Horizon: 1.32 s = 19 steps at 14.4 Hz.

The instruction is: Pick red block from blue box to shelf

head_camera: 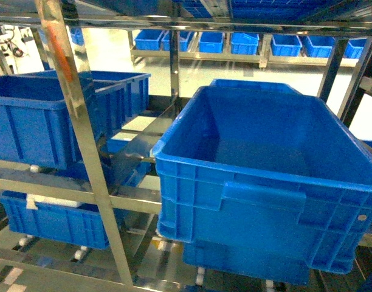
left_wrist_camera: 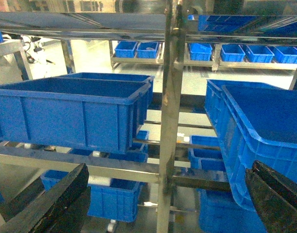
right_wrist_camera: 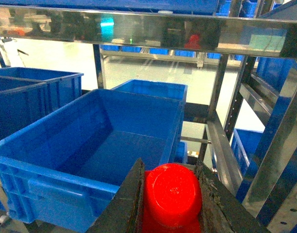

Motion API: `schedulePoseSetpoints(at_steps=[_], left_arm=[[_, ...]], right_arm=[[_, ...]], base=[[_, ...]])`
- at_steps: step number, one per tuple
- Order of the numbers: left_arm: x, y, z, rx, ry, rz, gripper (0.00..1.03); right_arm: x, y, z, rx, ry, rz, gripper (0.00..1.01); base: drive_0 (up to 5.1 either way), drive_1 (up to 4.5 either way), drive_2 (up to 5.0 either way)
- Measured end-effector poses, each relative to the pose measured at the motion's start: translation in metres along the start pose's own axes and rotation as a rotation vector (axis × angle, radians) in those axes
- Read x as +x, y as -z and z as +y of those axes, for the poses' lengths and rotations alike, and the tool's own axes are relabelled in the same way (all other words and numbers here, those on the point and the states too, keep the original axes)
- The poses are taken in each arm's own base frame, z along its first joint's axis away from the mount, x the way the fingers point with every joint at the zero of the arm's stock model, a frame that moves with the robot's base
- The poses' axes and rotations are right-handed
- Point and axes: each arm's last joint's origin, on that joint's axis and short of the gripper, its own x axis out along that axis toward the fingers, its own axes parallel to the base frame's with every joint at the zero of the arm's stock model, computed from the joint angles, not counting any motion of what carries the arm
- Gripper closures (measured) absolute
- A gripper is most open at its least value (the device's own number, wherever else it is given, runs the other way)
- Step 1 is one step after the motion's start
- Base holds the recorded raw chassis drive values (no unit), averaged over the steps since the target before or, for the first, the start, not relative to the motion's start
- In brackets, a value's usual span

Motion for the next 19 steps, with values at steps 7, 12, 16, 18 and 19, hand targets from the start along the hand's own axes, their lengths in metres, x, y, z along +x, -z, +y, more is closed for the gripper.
schedulePoseSetpoints(at_steps=[7,12,16,18,19], left_arm=[[0.0000,0.0000,0.0000,0.000,0.000,0.000,0.05],[0.0000,0.0000,0.0000,0.000,0.000,0.000,0.05],[0.0000,0.0000,0.0000,0.000,0.000,0.000,0.05],[0.0000,0.0000,0.0000,0.000,0.000,0.000,0.05],[0.0000,0.0000,0.0000,0.000,0.000,0.000,0.05]], right_arm=[[0.0000,0.0000,0.0000,0.000,0.000,0.000,0.78],[0.0000,0.0000,0.0000,0.000,0.000,0.000,0.78],[0.0000,0.0000,0.0000,0.000,0.000,0.000,0.78],[0.0000,-0.0001,0.0000,0.000,0.000,0.000,0.78],[0.0000,0.0000,0.0000,0.000,0.000,0.000,0.78]], base=[[0.0,0.00,0.0],[0.0,0.00,0.0],[0.0,0.00,0.0],[0.0,0.00,0.0],[0.0,0.00,0.0]])
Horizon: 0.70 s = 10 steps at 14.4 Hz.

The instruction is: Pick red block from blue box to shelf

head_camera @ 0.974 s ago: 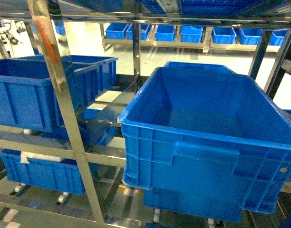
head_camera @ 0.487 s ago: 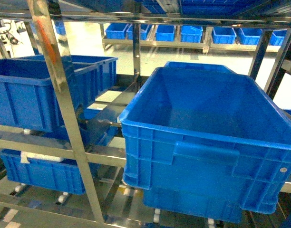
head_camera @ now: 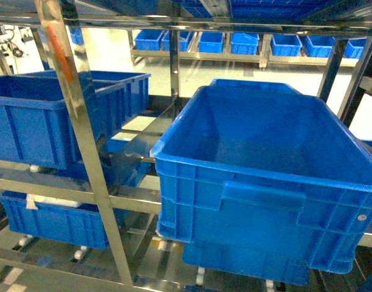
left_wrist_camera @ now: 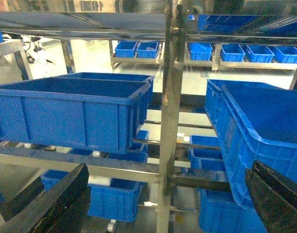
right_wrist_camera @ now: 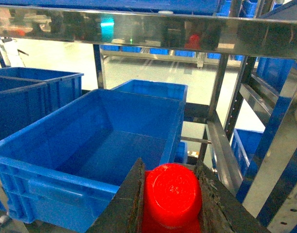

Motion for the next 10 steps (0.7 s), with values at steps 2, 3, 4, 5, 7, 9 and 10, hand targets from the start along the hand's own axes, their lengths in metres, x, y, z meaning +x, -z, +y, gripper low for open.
schedulePoseSetpoints(at_steps=[2,3,4,5,7,9,10], left_arm=[[0.0000,-0.0003,0.0000,0.000,0.000,-0.003,0.05],[0.0000,0.0000,0.0000,0.000,0.000,0.000,0.05],[0.0000,0.0000,0.0000,0.000,0.000,0.000,0.05],[0.0000,0.0000,0.0000,0.000,0.000,0.000,0.05],[0.0000,0.0002,0.0000,0.000,0.000,0.002,0.05],[0.0000,0.0000,0.0000,0.000,0.000,0.000,0.05],[0.0000,0.0000,0.0000,0.000,0.000,0.000,0.05]], right_arm=[[-0.0006,-0.0009,0.0000,0.000,0.000,-0.008,0.78],[-0.0005,-0.0007,0.0000,0.000,0.000,-0.006,0.78],[-0.0004,-0.0004,0.0000,0.000,0.000,-0.004,0.78],[-0.0004,-0.0006,0.0000,0.000,0.000,-0.004,0.78],[0.0000,0.0001,0.0000,0.000,0.000,0.001,0.78],[0.0000,0.0000,0.0000,0.000,0.000,0.000,0.78],[0.0000,0.0000,0.0000,0.000,0.000,0.000,0.78]], base=[[0.0,4.23,-4.3],[0.0,4.15,-4.1],[0.0,2.76,-2.7],[0.0,1.09,-1.0],[0.0,0.00,0.0],[0.0,0.00,0.0],[0.0,0.00,0.0]])
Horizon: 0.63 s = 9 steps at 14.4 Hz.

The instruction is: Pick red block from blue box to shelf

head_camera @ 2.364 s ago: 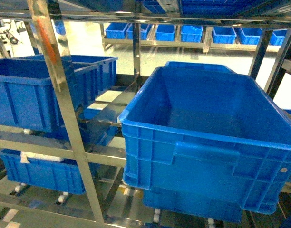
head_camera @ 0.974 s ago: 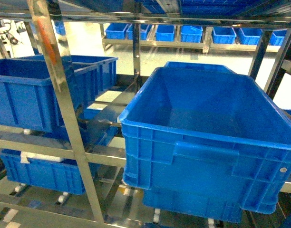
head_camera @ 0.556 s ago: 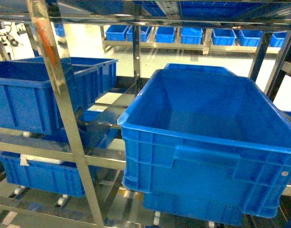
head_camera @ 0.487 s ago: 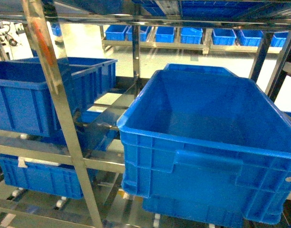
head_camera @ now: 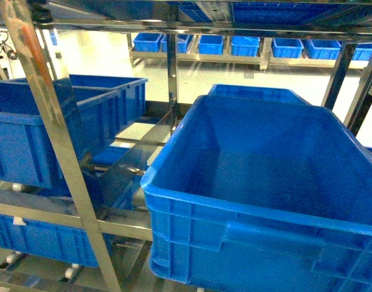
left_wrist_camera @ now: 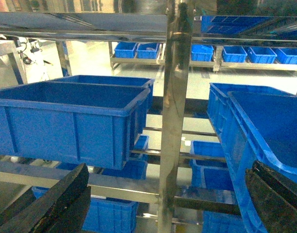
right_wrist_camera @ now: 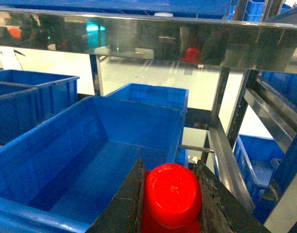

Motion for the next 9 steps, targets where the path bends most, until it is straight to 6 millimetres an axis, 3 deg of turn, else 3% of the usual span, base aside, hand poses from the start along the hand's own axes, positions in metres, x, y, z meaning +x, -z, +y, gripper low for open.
schedulePoseSetpoints(at_steps=[9], left_arm=[[0.0000,0.0000,0.0000,0.000,0.000,0.000,0.05]], right_arm=[[0.0000,0.0000,0.0000,0.000,0.000,0.000,0.78]], base=[[0.0,0.00,0.0]])
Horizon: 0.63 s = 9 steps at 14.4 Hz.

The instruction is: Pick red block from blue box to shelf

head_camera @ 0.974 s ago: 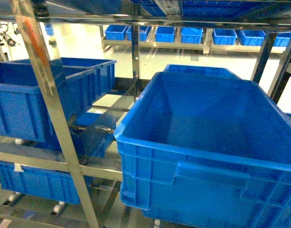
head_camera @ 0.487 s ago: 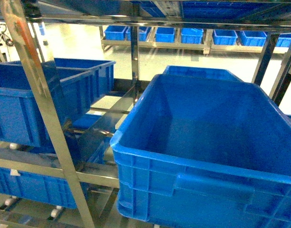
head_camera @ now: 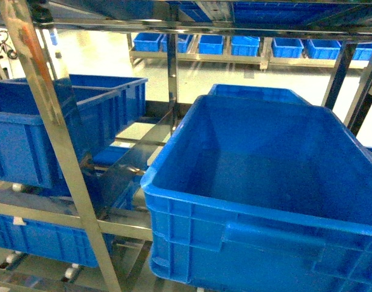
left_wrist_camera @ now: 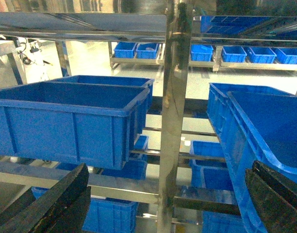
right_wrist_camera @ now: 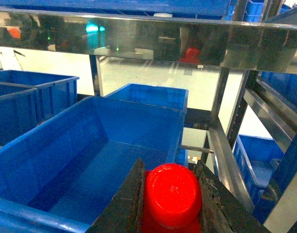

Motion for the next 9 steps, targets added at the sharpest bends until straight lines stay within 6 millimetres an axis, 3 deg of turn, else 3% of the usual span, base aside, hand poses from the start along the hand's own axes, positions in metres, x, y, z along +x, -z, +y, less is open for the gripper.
schedulePoseSetpoints(at_steps=[9], left_arm=[[0.0000,0.0000,0.0000,0.000,0.000,0.000,0.05]], right_arm=[[0.0000,0.0000,0.0000,0.000,0.000,0.000,0.78]], base=[[0.0,0.00,0.0]])
